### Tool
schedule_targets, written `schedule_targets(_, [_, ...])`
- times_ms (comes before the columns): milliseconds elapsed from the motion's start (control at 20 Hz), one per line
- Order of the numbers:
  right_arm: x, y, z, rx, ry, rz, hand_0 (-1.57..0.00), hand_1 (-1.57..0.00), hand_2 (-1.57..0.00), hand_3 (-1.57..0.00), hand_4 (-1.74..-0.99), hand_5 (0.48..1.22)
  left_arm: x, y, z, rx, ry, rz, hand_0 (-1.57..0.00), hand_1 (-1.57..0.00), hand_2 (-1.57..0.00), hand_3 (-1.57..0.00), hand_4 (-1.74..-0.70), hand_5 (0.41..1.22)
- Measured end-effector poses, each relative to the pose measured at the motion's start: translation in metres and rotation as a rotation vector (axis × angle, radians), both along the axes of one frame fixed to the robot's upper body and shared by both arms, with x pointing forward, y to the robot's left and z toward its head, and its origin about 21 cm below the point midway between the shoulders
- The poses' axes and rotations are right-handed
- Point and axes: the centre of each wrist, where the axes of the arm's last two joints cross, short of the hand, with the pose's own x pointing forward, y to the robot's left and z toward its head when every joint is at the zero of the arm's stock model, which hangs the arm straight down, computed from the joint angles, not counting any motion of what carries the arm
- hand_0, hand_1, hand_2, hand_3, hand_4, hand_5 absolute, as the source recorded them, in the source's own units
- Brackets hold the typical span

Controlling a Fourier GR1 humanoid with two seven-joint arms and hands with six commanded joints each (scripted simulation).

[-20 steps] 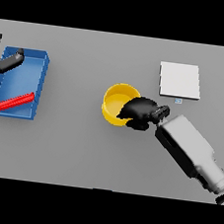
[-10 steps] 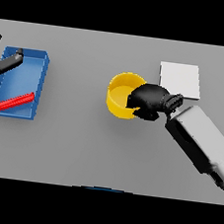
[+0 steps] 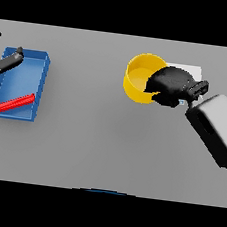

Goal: Pick up the red beaker and tilt it to pour out 1 green nut into yellow bowl. Pick up the yellow bowl and place it on the metallic measuring scale.

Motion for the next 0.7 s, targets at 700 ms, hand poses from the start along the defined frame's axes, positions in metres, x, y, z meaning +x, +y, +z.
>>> schedule_targets(700, [0.054,-0.078,-0.021,0.006,-0.035,-0.314,-1.57,-1.57,-1.57,-1.21,-1.722,1.221,-0.003,0.0,0.004,0.018,0.027,0.05,0.0,0.0,0.0,0.0,-0.82,0.765])
